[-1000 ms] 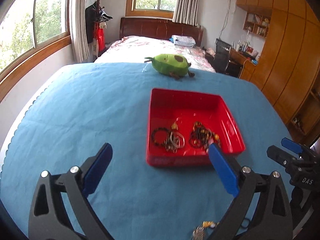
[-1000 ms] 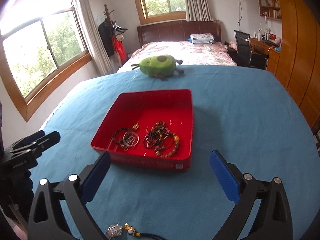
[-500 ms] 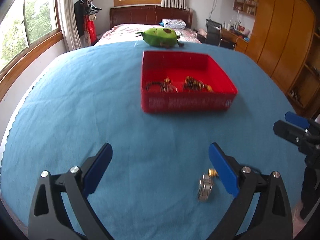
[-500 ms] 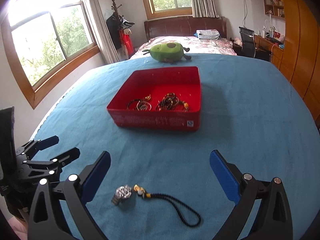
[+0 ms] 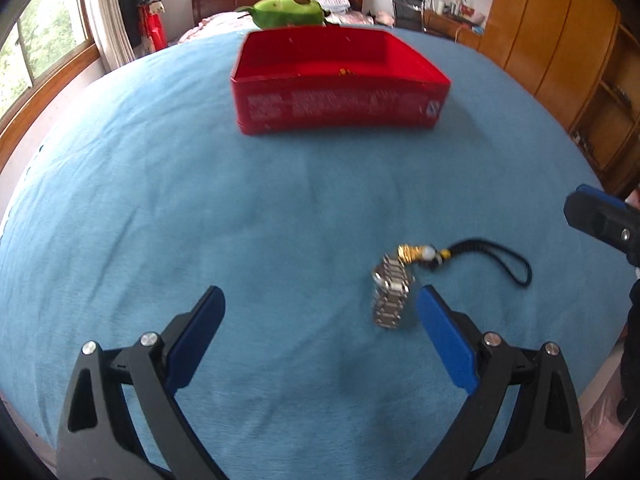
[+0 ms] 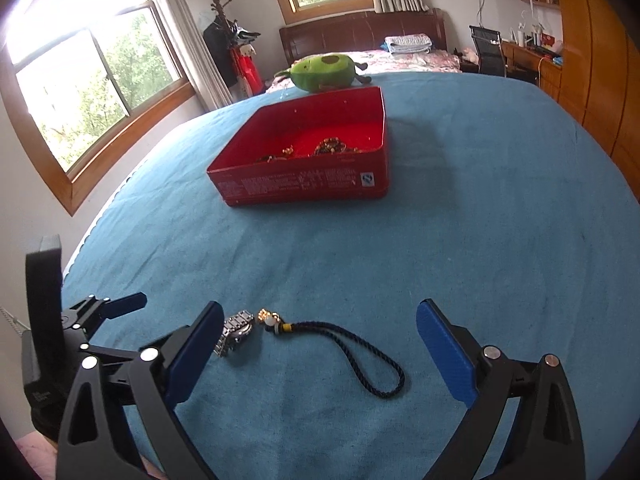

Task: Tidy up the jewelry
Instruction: 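Move both tools back toward the silver watch and the corded gold pendant, then grasp the silver watch with the left tool while the right tool grasps the corded gold pendant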

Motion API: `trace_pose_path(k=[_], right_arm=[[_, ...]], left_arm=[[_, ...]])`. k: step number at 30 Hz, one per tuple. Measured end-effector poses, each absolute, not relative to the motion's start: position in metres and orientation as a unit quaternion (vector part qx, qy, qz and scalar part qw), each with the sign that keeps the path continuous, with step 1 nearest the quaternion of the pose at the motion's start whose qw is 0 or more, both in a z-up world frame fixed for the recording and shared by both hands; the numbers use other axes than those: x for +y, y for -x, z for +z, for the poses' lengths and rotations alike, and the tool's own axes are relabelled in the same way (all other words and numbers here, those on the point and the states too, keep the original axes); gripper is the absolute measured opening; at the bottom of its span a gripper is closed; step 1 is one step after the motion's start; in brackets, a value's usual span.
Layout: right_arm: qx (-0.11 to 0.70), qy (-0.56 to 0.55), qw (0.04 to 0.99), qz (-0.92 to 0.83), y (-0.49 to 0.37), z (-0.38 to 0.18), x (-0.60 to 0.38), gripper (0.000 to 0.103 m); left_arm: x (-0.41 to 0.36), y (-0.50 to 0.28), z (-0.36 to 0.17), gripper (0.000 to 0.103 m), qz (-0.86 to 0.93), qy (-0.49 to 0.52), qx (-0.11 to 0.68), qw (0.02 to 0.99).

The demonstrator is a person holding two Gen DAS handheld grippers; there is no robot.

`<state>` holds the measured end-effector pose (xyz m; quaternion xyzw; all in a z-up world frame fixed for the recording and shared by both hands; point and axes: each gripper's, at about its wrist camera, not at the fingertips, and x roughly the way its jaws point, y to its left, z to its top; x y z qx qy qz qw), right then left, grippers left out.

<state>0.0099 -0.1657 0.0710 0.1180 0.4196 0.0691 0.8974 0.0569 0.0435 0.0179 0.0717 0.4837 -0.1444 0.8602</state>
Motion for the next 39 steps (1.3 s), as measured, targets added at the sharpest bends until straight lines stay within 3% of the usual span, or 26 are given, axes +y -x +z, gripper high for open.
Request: trace_pose_path(k=[9,17,20,24,27,32,39], right_arm=[[0.44,-0.123,0.886,0.083,-0.01,0.051,-0.169,0.074],[0.444,-0.127,0.883,0.086,-0.013,0.045,-0.174,0.073],[0.446,-0.127,0.881,0.088,-0.015,0.043,-0.173,0.073],[0.449,-0.127,0.88,0.09,-0.017,0.04,-0.173,0.073],[0.453,-0.125,0.878,0.091,-0.019,0.037,-0.174,0.072],[0.46,-0.122,0.874,0.097,-0.024,0.033,-0.173,0.071],[0.464,-0.124,0.872,0.098,-0.027,0.03,-0.175,0.071]], left_arm=[[0.027,-0.06,-0.001,0.095,-0.149,-0.086,0.499,0.849],[0.013,-0.065,-0.012,0.095,-0.167,-0.087,0.516,0.836],[0.01,-0.07,-0.017,0.079,-0.169,-0.085,0.525,0.83],[0.007,-0.078,-0.021,0.075,-0.171,-0.076,0.53,0.827],[0.007,-0.081,-0.02,0.06,-0.167,-0.074,0.527,0.83],[0.006,-0.083,-0.018,0.055,-0.17,-0.075,0.524,0.831],[0.001,-0.08,-0.018,0.019,-0.191,-0.067,0.525,0.827]])
